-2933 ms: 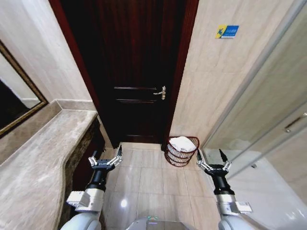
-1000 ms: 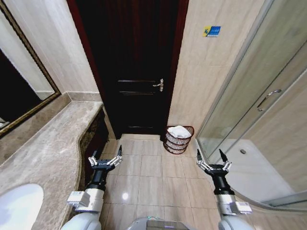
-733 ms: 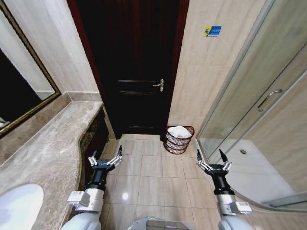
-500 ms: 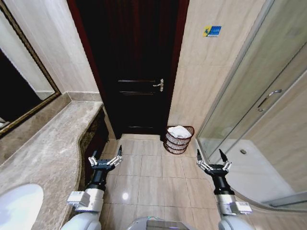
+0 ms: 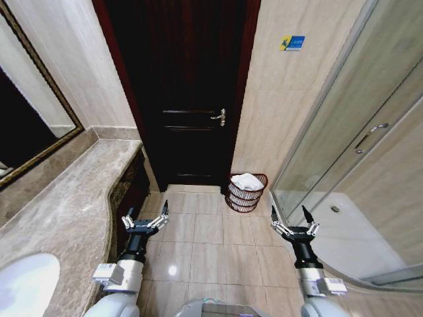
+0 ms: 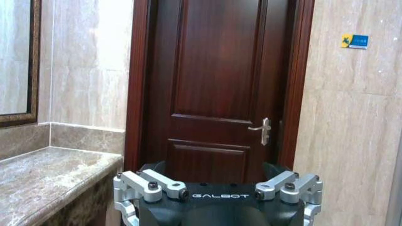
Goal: Discard the used towel into the hamper.
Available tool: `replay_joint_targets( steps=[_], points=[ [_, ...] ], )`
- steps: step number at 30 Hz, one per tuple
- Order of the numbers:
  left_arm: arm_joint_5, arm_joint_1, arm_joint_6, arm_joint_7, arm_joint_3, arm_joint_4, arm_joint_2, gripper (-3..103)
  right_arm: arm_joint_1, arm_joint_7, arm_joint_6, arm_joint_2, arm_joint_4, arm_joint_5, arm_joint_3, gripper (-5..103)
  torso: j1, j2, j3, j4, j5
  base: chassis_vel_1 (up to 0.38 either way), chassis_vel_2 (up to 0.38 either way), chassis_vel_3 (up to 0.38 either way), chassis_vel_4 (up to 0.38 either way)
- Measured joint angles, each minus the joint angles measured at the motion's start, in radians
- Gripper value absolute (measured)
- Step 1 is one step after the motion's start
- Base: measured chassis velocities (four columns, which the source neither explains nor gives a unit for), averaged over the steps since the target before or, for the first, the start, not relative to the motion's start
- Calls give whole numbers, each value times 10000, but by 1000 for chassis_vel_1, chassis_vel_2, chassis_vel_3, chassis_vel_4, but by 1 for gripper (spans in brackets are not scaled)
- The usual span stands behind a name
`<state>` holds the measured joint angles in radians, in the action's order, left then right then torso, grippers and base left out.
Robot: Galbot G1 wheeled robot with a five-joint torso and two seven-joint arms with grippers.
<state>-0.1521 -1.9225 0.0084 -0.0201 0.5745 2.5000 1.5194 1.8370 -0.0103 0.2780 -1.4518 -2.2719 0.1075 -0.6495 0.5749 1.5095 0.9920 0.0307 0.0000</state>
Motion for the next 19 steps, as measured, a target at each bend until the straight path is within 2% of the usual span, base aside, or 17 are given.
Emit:
replay_joint_targets(
  steps=[19],
  points=[
    [0,0,0,0,0,0,0,100,0,0,0,0,0,0,0,100,0,0,0,0,0,0,0,0,0]
  ],
)
